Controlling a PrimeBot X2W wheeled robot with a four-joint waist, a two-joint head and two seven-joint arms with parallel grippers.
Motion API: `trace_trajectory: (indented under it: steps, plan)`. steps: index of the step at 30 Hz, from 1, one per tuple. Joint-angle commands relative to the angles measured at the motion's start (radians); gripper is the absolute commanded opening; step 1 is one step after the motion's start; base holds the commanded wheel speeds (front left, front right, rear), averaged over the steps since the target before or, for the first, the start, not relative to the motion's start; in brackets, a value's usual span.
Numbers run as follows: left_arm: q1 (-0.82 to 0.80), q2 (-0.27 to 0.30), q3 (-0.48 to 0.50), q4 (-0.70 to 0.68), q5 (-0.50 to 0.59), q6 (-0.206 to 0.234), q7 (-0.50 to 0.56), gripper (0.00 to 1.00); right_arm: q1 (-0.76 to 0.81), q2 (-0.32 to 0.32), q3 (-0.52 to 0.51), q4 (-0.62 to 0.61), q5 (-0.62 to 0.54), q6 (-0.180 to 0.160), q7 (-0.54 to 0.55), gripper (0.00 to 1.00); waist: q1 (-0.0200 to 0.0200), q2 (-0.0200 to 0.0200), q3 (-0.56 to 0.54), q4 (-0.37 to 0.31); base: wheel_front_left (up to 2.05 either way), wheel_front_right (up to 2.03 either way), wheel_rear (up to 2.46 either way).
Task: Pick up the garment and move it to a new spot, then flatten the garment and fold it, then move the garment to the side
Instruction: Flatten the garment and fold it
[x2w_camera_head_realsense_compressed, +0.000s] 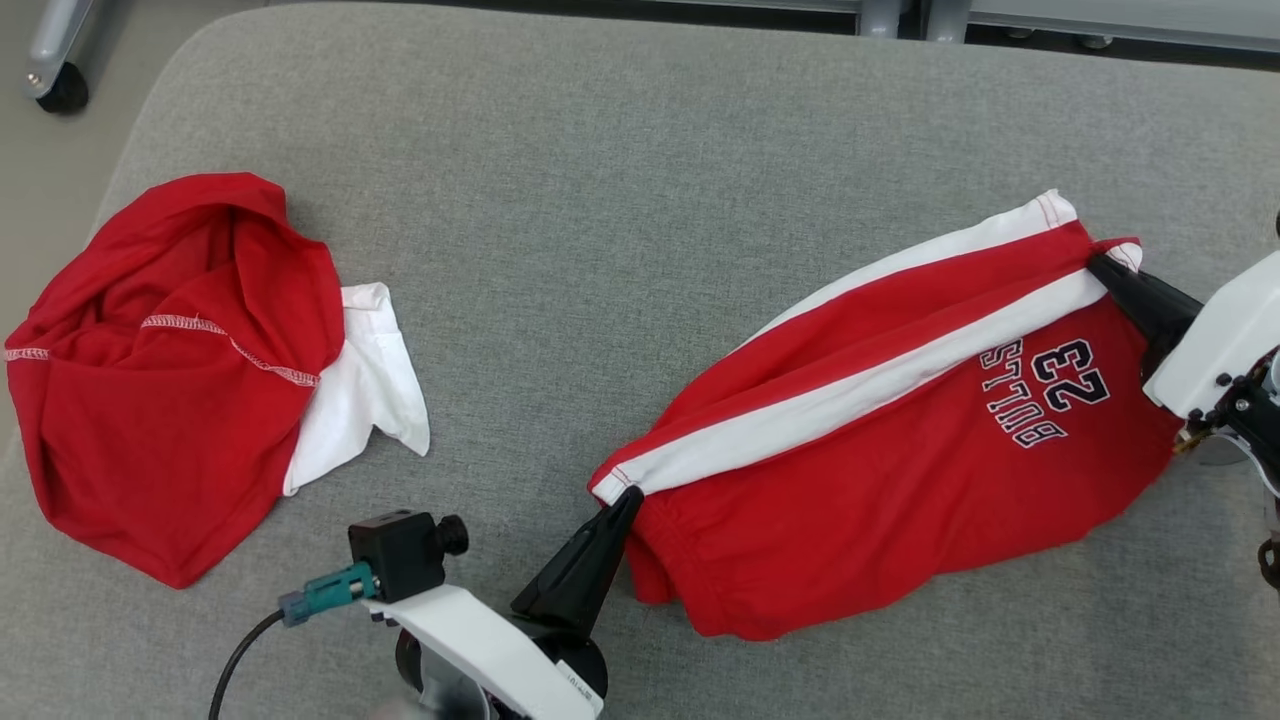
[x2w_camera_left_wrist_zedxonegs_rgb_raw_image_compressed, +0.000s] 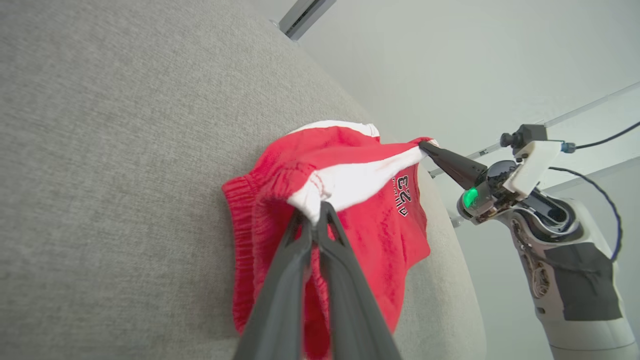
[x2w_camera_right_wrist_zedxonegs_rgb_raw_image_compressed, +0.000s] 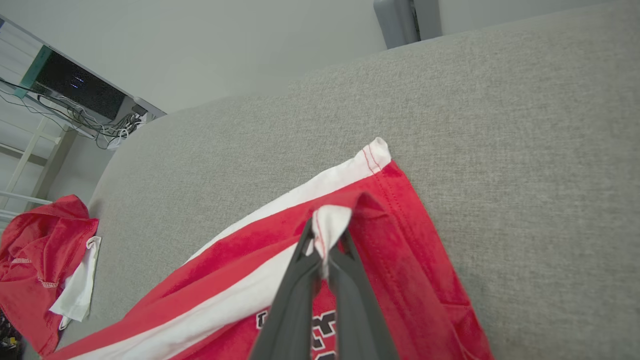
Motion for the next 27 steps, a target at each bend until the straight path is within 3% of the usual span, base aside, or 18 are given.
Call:
trace_trajectory:
  steps: [1, 9, 10, 11, 12, 13, 14, 27]
  plan:
    - [-0.024, -0.003, 0.002, 0.013, -0.006, -0.007, 0.004, 0.00, -0.016, -0.007, 0.000, 0.010, -0.009, 0.000, 0.010, 0.00, 0.0000, 0.0000, 0.010, 0.010, 0.00, 0.00, 0.00]
    - [-0.078, -0.034, 0.012, 0.073, -0.021, -0.016, 0.006, 0.02, -0.089, -0.013, 0.010, 0.049, -0.052, 0.000, 0.046, 0.00, 0.0000, 0.0000, 0.038, 0.022, 0.00, 0.00, 0.00]
    - [-0.082, -0.038, 0.017, 0.079, -0.022, -0.012, 0.004, 0.24, -0.097, -0.013, 0.008, 0.053, -0.056, 0.000, 0.045, 0.00, 0.0000, 0.0000, 0.042, 0.023, 0.00, 0.00, 0.00]
    - [-0.083, -0.042, 0.018, 0.085, -0.025, -0.008, 0.003, 0.40, -0.105, -0.012, 0.007, 0.058, -0.061, 0.000, 0.042, 0.40, 0.0000, 0.0000, 0.045, 0.025, 0.00, 0.00, 0.00]
    - [-0.085, -0.047, 0.020, 0.092, -0.029, -0.006, 0.002, 0.52, -0.112, -0.011, 0.007, 0.062, -0.066, 0.000, 0.034, 0.89, 0.0000, 0.0000, 0.047, 0.026, 0.00, 0.00, 0.00]
    - [-0.090, -0.050, 0.023, 0.097, -0.030, -0.005, -0.003, 0.91, -0.117, -0.012, 0.007, 0.068, -0.073, 0.000, 0.030, 1.00, 0.0000, 0.0000, 0.050, 0.028, 0.00, 0.00, 0.00]
    - [-0.096, -0.053, 0.026, 0.103, -0.028, -0.004, -0.005, 1.00, -0.123, -0.010, 0.005, 0.074, -0.080, 0.000, 0.025, 1.00, 0.0000, 0.0000, 0.053, 0.029, 0.00, 0.00, 0.00]
    - [-0.125, -0.069, 0.064, 0.184, 0.015, 0.030, -0.079, 1.00, -0.165, -0.015, 0.048, 0.095, -0.062, 0.000, -0.148, 1.00, 0.0000, 0.0000, 0.046, 0.018, 0.00, 0.00, 0.00]
